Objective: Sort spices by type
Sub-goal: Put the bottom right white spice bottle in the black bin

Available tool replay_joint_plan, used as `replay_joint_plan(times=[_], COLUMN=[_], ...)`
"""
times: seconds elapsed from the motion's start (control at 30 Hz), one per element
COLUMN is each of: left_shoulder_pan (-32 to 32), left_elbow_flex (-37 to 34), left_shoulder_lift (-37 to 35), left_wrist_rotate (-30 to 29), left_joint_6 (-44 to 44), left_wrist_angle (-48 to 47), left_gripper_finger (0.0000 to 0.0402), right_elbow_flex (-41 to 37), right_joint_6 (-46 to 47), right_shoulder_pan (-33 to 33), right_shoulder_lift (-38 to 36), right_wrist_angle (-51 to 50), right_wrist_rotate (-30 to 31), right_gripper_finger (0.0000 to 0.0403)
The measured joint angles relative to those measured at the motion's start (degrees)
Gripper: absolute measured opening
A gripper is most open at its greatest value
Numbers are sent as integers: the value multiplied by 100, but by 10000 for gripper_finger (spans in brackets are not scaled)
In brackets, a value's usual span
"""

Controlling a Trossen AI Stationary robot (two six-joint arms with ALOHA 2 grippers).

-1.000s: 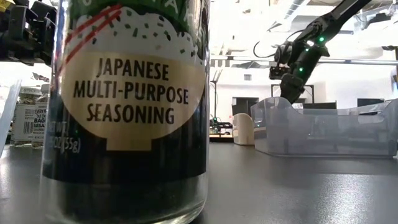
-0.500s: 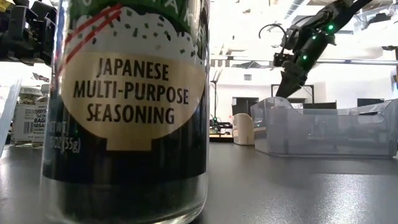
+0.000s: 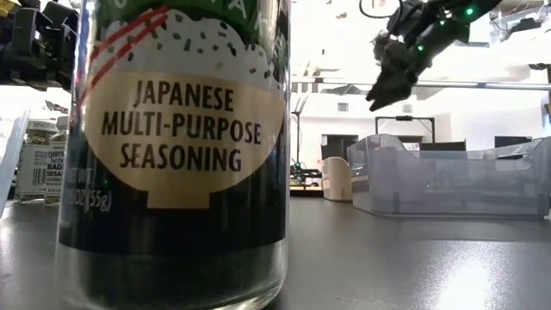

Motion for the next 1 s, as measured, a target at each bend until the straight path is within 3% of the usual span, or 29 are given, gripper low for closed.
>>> replay_joint_plan(times=[0.27,0.43,0.77,1.0], left_shoulder_pan=[0,-1,0,-1], left_elbow_flex=[0,0,0,0], left_shoulder_lift=[0,-1,0,-1], left_wrist_rotate=[0,0,0,0], left_joint_6=[-1,-2,-1,0], left_wrist_angle=[0,0,0,0], left_gripper_finger=[256,256,256,256], right_elbow_flex=[0,0,291,291], right_joint_6=[62,684,1243,2491], right_shoulder_pan=[933,1286,1598,1567], right_shoulder_lift=[2,-79,-442,-492], right_wrist_angle=[122,-83,-1994,-2981], right_wrist_rotate=[16,337,1191,1504], right_gripper_finger=[327,327,310,306])
